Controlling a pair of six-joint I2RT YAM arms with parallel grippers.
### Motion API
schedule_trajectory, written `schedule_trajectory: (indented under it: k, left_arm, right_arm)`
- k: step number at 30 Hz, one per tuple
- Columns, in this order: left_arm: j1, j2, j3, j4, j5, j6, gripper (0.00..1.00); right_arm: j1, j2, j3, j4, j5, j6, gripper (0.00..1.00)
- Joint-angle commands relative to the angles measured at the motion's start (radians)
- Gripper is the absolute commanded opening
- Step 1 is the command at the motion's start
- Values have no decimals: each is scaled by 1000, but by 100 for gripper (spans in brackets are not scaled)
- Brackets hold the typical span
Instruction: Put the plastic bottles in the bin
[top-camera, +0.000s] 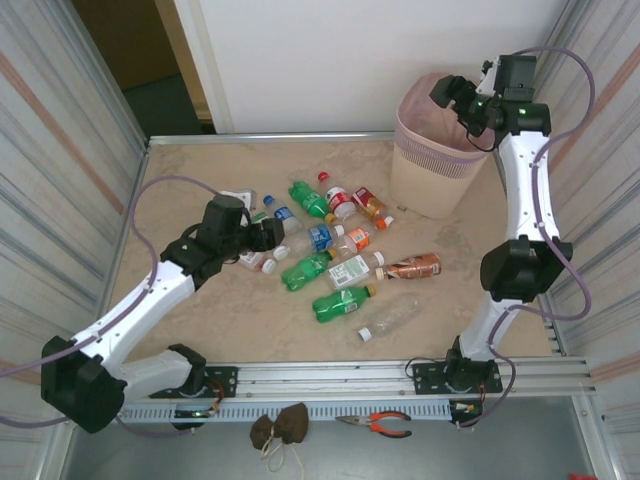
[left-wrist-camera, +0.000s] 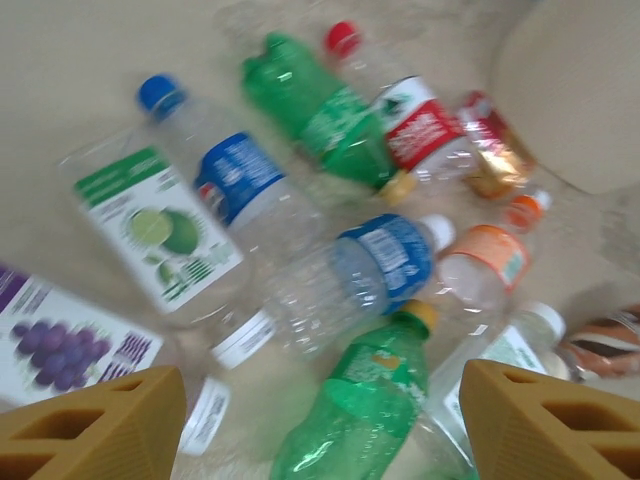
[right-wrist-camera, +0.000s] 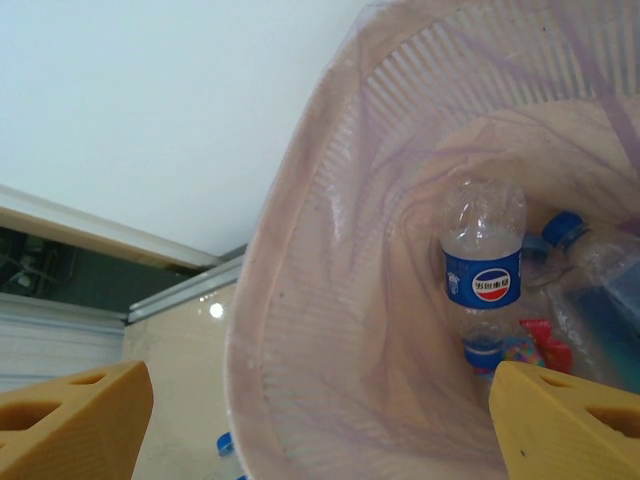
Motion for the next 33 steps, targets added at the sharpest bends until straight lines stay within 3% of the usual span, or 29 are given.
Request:
schedule_trajectory:
  k: [1,9,16,27,33]
  left_arm:
    - [27,36,48,-118,-121,-191,73]
    - [95,156,124,-320,-226,-456,70]
    - [176,290,214,-467,-233,-572,73]
    - [302,487,274,-374,-9,-626,89]
    - [328,562,283,-339,36,-647,94]
  right_arm:
    - [7,-80,-27,15,16,-41,86]
    - [8,-161,-119,50,14,-45,86]
    - [7,-197,-171,60,19,-52,86]
    - [9,-235,-212,76,29,-53,87]
    - [9,-249,-221,71,38,-60,87]
